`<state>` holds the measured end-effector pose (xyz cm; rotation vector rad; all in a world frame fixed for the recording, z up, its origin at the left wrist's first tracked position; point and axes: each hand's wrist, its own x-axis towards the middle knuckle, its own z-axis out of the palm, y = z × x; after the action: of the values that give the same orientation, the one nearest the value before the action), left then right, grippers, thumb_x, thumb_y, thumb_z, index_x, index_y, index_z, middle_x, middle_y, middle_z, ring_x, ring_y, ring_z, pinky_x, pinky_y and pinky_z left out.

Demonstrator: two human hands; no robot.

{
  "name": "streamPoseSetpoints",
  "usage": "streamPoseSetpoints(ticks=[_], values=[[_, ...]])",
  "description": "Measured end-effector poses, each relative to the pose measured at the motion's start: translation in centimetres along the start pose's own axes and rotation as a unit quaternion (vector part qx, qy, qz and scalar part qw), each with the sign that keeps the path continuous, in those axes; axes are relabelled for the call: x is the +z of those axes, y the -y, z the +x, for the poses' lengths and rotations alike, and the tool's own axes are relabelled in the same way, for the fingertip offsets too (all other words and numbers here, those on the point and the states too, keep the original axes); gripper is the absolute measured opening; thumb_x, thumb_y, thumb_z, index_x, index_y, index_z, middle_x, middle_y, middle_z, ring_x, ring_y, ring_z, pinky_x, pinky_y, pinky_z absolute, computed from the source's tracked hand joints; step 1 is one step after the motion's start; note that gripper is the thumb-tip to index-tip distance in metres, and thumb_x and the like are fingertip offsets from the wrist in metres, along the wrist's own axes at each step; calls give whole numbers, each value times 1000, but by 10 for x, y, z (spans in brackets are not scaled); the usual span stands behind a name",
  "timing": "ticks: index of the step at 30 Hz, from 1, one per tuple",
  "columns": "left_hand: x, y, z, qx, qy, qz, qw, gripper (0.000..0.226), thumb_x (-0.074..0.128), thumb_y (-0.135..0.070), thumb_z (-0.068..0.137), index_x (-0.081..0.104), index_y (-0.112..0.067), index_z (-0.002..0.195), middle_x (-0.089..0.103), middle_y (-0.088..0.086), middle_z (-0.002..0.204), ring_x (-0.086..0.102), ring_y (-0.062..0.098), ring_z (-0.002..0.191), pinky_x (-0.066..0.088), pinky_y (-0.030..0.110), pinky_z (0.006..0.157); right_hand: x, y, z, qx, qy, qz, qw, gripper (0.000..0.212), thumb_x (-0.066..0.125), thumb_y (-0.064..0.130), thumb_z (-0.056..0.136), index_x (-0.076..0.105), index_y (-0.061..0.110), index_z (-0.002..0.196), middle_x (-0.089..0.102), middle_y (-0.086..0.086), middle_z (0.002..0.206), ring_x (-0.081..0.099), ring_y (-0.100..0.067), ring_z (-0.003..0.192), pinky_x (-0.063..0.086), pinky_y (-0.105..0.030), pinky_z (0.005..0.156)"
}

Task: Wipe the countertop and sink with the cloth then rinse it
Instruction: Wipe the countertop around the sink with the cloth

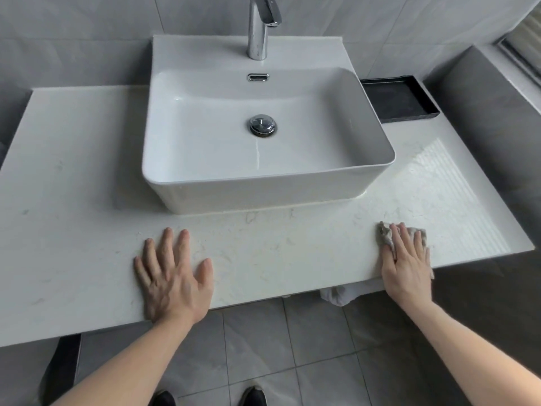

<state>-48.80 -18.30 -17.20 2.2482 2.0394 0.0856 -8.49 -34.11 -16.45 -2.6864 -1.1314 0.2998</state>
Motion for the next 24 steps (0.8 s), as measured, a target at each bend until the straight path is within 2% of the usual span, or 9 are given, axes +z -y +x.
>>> streamPoseSetpoints(ticks=[2, 6, 11, 15, 19, 24], values=[[0, 0, 0, 1, -1, 1, 1000, 76, 31, -59, 89, 30, -26, 158, 17, 2, 169, 8, 35, 154, 7, 58, 124, 9, 21, -14, -43, 6, -4, 999, 63, 26, 44, 103, 17, 32, 164, 7, 9, 172, -8, -18, 159, 0, -47, 130], [1, 2, 0, 2, 0, -1, 1000, 76, 31, -58, 89, 30, -26, 158, 17, 3, 169, 8, 35, 154, 7, 58, 124, 32, 81, -64, -139, 14, 17, 990, 62, 37, 40, 103, 20, 36, 163, 9, 14, 171, -4, -15, 160, 6, -50, 129], [3, 2, 2, 0, 6, 1, 1000, 74, 32, -56, 90, 29, -27, 158, 17, 1, 169, 9, 35, 154, 7, 57, 124, 64, 160, -129, -253, 52, 34, 965, 62, 41, 40, 106, 17, 38, 163, 5, 17, 172, -7, -16, 160, 1, -48, 129], [3, 3, 1, 1, 5, -3, 1000, 72, 32, -53, 90, 30, -28, 157, 18, 1, 168, 10, 35, 154, 8, 57, 123, 86, 188, -157, -319, 66, 45, 944, 63, 44, 35, 105, 21, 35, 163, 9, 15, 172, -1, -19, 160, 10, -50, 127], [1, 4, 2, 1, 17, -5, 1000, 72, 31, -53, 89, 30, -29, 157, 19, 0, 168, 11, 35, 153, 9, 57, 123, 74, 159, -137, -311, 51, 29, 949, 63, 44, 37, 105, 19, 36, 163, 9, 15, 172, -1, -15, 160, 12, -48, 128], [-6, 13, 2, 20, 43, -29, 998, 74, 27, -56, 89, 27, -30, 159, 14, -2, 170, 6, 32, 155, 5, 55, 124, 43, 87, -97, -181, 3, -1, 983, 59, 30, 44, 107, 17, 34, 164, 7, 15, 172, -4, -12, 160, 8, -47, 129]])
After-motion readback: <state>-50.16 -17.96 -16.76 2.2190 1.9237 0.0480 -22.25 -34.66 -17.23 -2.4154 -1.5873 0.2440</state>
